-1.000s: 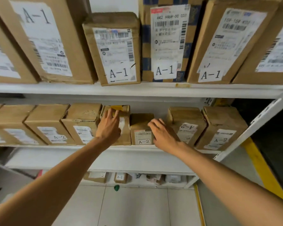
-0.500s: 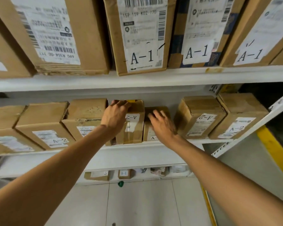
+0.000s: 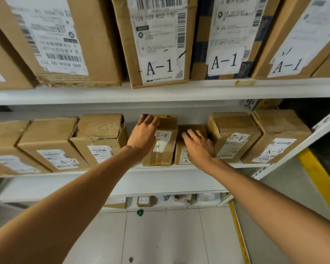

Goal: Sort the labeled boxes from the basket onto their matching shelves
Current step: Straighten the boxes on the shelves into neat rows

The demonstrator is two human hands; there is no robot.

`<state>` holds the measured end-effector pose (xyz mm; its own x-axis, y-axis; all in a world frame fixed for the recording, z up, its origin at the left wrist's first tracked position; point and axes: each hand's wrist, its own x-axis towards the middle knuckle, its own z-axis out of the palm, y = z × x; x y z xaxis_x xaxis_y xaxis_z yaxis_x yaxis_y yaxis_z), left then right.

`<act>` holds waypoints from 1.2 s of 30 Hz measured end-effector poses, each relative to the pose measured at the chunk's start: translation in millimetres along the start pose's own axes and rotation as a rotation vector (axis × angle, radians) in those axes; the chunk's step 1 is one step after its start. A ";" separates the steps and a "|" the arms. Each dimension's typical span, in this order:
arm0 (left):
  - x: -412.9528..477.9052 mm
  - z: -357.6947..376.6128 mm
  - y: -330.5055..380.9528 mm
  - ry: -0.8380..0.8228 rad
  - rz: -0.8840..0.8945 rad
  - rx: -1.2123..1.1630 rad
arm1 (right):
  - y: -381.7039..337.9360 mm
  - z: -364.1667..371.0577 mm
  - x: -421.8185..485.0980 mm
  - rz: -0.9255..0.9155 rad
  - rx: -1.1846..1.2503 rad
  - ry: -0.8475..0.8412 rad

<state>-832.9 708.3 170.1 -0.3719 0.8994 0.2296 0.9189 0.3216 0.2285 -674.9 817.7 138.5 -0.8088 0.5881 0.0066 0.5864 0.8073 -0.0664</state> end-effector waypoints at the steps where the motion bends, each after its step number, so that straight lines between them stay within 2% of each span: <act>1: -0.5 -0.9 0.8 -0.028 -0.010 0.003 | -0.6 -1.6 -1.6 -0.001 0.010 -0.006; 5: -12.6 -11.3 0.0 -0.094 -0.073 0.034 | -5.1 -12.5 -14.8 -0.024 0.001 0.086; 8: -30.1 -22.3 -3.4 -0.038 -0.075 0.086 | -15.0 -21.8 -22.9 -0.086 -0.007 0.149; 12: -60.9 -40.0 -18.7 -0.011 -0.140 0.100 | -44.8 -32.2 -26.5 -0.210 0.075 0.144; 16: -98.4 -58.2 -54.2 0.000 -0.250 0.143 | -90.0 -39.1 -21.7 -0.326 0.079 0.178; 24: -151.9 -90.3 -149.1 -0.027 -0.435 0.183 | -188.3 -32.7 6.6 -0.437 0.158 0.154; 29: -152.2 -97.2 -206.2 -0.031 -0.388 0.199 | -239.2 -25.9 27.2 -0.437 0.171 0.121; 33: -143.8 -96.8 -246.4 -0.042 -0.308 0.230 | -270.8 -14.1 43.6 -0.345 0.162 0.052; 36: -140.3 -92.7 -269.2 -0.111 -0.252 0.244 | -286.7 -2.8 53.0 -0.285 0.158 0.049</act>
<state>-1040.2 468.1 164.2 -0.5863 0.8053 0.0881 0.8096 0.5863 0.0290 -885.8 617.6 160.6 -0.9341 0.3443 0.0945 0.3195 0.9242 -0.2091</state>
